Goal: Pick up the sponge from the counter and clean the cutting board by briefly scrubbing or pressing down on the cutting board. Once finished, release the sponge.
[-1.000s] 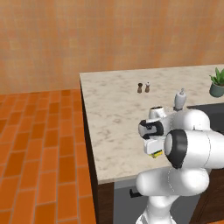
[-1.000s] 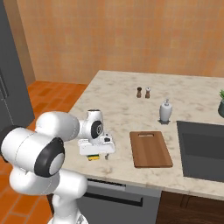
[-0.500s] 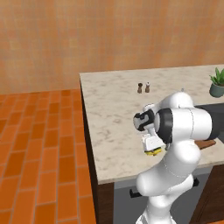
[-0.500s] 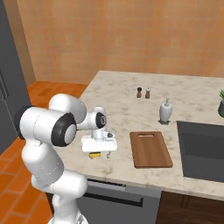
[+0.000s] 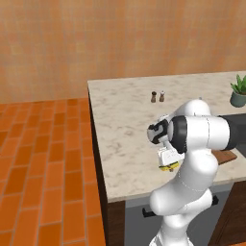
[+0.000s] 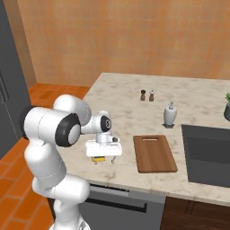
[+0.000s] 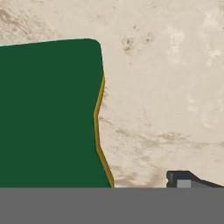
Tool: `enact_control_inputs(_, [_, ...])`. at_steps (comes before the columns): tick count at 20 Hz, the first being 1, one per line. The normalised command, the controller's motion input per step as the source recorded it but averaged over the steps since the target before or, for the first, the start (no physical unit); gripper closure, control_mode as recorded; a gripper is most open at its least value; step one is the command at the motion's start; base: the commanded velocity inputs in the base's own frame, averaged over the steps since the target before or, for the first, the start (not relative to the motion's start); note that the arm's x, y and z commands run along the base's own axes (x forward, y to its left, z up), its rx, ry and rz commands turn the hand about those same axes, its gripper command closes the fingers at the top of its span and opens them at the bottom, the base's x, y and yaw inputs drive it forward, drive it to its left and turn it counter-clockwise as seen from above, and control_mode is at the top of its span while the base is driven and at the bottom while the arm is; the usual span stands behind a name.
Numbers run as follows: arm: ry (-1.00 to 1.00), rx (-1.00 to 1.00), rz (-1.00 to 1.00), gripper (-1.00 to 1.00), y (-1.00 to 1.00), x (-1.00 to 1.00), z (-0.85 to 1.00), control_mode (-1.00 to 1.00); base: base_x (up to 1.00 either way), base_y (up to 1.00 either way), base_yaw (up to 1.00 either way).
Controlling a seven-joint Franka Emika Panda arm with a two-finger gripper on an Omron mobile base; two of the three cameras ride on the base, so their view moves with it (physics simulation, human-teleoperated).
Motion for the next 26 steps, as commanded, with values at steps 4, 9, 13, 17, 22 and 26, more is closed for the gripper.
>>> enact_control_inputs(4, [0.18,-0.02,0.03,-1.00,-0.63,-1.00,-1.00,-1.00,0.00,0.00,0.00])
enact_control_inputs(9, [0.16,-0.08,0.01,-1.00,-0.45,-1.00,-1.00,-1.00,0.00,0.00,0.00])
enact_control_inputs(13, [0.11,-0.09,0.01,-1.00,-0.50,-1.00,-1.00,-1.00,0.00,0.00,0.00])
enact_control_inputs(17, [0.09,-0.12,0.00,-1.00,-0.75,-1.00,-1.00,-1.00,0.00,0.00,0.00])
enact_control_inputs(22, [0.05,-0.23,0.00,-1.00,-0.57,-1.00,-1.00,-1.00,0.00,0.00,0.00])
enact_control_inputs(26, [-0.03,-0.25,0.00,-1.00,-0.59,-1.00,-1.00,-1.00,0.00,0.00,0.00])
